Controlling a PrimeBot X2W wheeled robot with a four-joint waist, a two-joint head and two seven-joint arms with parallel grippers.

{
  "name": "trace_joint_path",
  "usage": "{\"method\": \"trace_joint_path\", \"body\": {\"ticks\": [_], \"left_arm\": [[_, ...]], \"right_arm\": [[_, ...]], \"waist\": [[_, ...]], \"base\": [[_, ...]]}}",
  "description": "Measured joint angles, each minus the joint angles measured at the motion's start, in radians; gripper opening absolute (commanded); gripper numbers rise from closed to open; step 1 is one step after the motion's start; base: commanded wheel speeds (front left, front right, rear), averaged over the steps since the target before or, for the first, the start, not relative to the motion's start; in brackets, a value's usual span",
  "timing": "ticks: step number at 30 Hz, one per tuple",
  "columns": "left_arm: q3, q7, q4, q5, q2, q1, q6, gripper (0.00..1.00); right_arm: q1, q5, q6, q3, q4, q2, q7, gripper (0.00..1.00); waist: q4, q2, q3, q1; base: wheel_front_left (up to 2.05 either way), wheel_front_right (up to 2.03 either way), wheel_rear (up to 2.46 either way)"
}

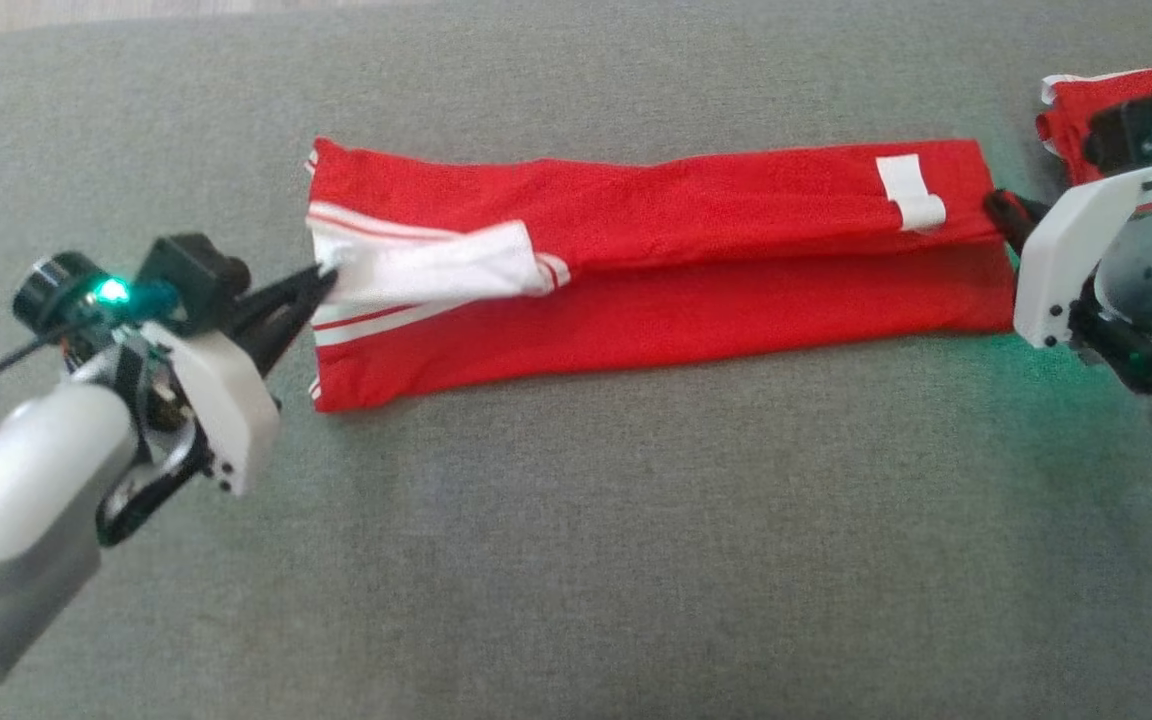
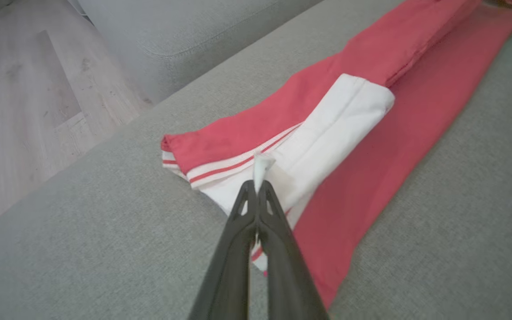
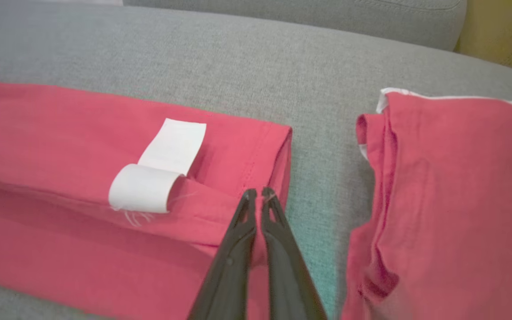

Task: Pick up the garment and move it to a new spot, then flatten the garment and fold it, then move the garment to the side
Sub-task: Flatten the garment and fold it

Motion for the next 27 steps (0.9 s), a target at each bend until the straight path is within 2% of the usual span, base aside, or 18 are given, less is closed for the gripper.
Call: {"method": "trace_joint_path", "body": {"ticks": [12, 13, 14, 15, 16, 21, 24, 27], "left_arm": [[-0.029, 0.044, -0.056, 0.013, 0.014, 0.021, 0.044, 0.0], [-0.03, 0.044, -0.053, 0.015, 0.013, 0.021, 0.052, 0.0], [-0.03, 0.044, -0.049, 0.014, 0.012, 0.022, 0.06, 0.43], [-0.03, 0.044, -0.044, 0.014, 0.009, 0.024, 0.067, 0.96], [-0.031, 0.044, -0.039, 0.015, 0.006, 0.025, 0.071, 1.0], [-0.016, -0.012, -0.001, 0.014, -0.026, 0.045, 0.124, 1.0], [0.045, -0.117, 0.026, 0.002, -0.059, 0.053, 0.193, 1.0], [0.132, -0.25, 0.044, -0.032, -0.103, 0.057, 0.265, 1.0]], "right_arm": [[0.001, 0.09, 0.0, 0.094, -0.09, -0.06, 0.123, 0.0], [0.001, 0.099, 0.0, 0.095, -0.09, -0.062, 0.128, 0.03], [0.001, 0.106, 0.0, 0.096, -0.089, -0.064, 0.135, 1.0], [0.002, 0.113, 0.0, 0.094, -0.084, -0.065, 0.145, 1.0], [0.004, 0.129, 0.0, 0.091, -0.078, -0.064, 0.162, 1.0], [0.018, 0.163, 0.0, 0.048, -0.071, -0.062, 0.146, 1.0], [0.014, 0.181, 0.0, -0.006, -0.083, -0.05, 0.058, 1.0], [0.009, 0.186, 0.0, -0.073, -0.107, -0.008, -0.087, 1.0]], "waist": [[-0.021, 0.0, 0.016, 0.0002], [-0.023, 0.0, 0.016, 0.0002], [-0.023, 0.0, 0.015, 0.0002], [-0.025, 0.0, 0.014, 0.0002], [-0.026, 0.0, 0.012, 0.0002], [-0.032, 0.0, -0.009, 0.0002], [-0.035, 0.0, -0.032, 0.0002], [-0.036, 0.0, -0.058, 0.0002]], "base": [[0.0, 0.0, 0.0], [0.0, 0.0, 0.0], [0.0, 0.0, 0.0], [0.0, 0.0, 0.0], [0.0, 0.0, 0.0], [0.0, 0.0, 0.0], [0.0, 0.0, 0.0], [0.0, 0.0, 0.0]]}}
